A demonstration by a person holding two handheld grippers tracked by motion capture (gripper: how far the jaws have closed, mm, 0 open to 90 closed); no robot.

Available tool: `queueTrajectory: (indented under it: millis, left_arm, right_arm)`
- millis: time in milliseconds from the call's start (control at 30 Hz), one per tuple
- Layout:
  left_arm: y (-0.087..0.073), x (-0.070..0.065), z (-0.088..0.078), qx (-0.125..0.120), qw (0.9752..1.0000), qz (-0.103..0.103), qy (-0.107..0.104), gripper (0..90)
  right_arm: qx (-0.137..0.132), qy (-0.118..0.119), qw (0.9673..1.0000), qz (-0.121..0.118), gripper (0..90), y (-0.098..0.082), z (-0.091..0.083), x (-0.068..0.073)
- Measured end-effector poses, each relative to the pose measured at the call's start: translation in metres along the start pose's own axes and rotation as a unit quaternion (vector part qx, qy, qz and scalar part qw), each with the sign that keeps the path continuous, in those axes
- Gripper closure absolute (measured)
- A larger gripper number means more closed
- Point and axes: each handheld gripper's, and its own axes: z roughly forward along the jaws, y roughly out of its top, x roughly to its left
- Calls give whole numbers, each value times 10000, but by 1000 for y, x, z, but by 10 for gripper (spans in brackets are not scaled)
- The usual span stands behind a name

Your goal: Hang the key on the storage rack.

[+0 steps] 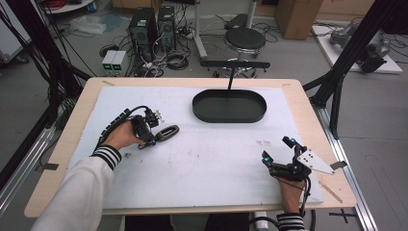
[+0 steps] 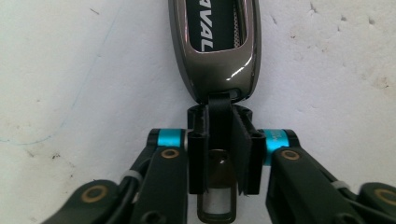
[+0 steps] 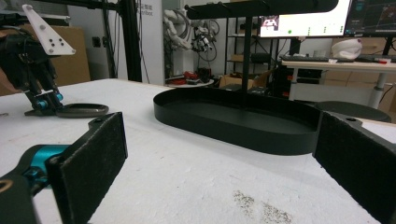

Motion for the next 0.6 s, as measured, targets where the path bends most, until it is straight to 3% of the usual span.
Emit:
queueTrajectory:
  millis: [433, 600]
  left_arm:
    - [1, -3, -2, -38, 9999, 52, 157, 833]
    - [-1, -1, -6, -148, 9998, 39, 87, 840]
  right_arm:
    - [-14, -1, 10000, -5, 21, 0, 0, 0]
    - [-26, -1, 10000, -12, 21, 0, 0, -1]
